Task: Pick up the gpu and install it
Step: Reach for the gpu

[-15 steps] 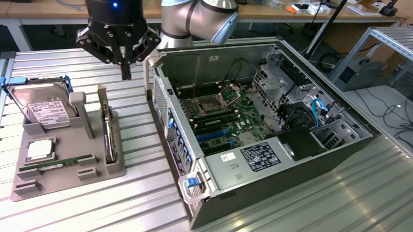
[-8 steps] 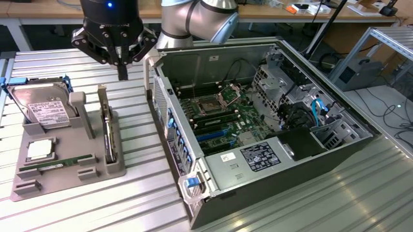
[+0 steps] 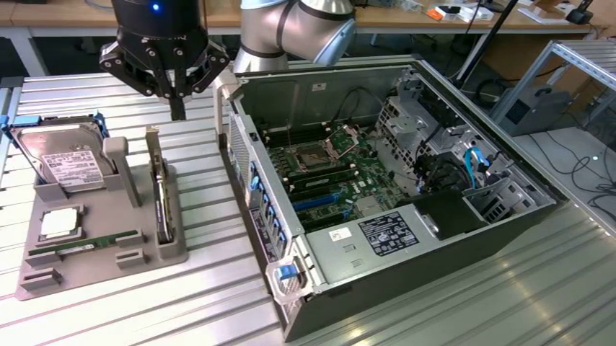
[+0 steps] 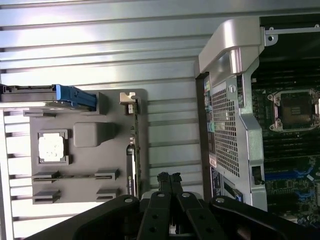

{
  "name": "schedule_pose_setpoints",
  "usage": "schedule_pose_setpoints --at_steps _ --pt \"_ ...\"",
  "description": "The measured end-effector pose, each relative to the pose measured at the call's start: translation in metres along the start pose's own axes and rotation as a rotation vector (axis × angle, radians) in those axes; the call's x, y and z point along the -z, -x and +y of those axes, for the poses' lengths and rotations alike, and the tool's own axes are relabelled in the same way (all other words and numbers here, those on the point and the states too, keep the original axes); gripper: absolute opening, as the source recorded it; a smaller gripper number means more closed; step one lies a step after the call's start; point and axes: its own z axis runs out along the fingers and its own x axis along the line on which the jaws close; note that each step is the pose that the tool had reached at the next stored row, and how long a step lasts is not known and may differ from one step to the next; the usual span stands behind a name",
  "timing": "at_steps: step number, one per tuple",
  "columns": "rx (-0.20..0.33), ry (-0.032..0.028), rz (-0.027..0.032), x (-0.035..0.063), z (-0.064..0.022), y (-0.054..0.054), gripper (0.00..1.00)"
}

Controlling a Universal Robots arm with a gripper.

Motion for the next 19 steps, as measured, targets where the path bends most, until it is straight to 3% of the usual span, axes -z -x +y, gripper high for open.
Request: schedule_pose_setpoints --at_steps 19 --pt "0.0 0.0 0.0 0.0004 -0.0013 -0.014 0.13"
